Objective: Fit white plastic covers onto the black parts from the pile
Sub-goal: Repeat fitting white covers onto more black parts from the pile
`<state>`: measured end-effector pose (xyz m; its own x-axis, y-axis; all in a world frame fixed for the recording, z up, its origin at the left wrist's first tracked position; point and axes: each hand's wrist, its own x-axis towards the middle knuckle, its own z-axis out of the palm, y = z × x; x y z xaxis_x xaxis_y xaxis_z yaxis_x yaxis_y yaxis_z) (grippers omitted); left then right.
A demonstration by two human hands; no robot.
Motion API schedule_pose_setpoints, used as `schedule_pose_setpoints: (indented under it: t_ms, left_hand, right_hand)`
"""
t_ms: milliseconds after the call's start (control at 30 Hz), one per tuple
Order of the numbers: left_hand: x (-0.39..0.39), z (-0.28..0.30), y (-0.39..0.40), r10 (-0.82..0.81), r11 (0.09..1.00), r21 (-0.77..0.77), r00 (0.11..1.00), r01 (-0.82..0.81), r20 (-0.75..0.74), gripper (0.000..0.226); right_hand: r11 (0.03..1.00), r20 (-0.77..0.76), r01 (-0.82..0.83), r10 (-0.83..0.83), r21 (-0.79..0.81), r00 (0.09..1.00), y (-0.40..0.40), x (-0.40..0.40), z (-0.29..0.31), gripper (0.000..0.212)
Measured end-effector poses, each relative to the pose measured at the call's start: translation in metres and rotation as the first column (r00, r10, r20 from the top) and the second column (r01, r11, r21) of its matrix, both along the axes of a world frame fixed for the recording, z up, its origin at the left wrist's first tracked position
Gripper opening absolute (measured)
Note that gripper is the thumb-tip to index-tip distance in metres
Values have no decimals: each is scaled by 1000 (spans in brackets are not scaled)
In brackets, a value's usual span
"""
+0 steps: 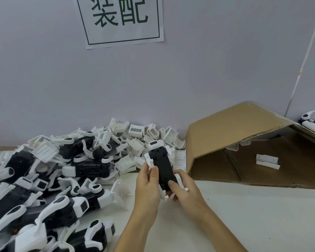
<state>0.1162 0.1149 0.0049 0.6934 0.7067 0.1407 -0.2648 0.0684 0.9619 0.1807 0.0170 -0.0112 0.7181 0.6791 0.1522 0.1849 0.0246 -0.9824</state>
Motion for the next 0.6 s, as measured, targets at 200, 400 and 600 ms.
schedule_pose_setpoints:
  t_ms: [200,400,600]
  left_hand:
    - [0,2,2,28,993,-117,999,-26,17,25]
    - [1,2,0,32,997,-70,999,-32,-5,24]
    - [-1,3,1,54,995,-83,998,-55,-11,25]
  right_hand:
    - [999,-12,-52,52,-11,999,-2,-1,1,32]
    - [999,69,-23,25,-40,997,-2,-2,3,25]
    - [999,12,-43,43,7,999,0,-2,5,15]
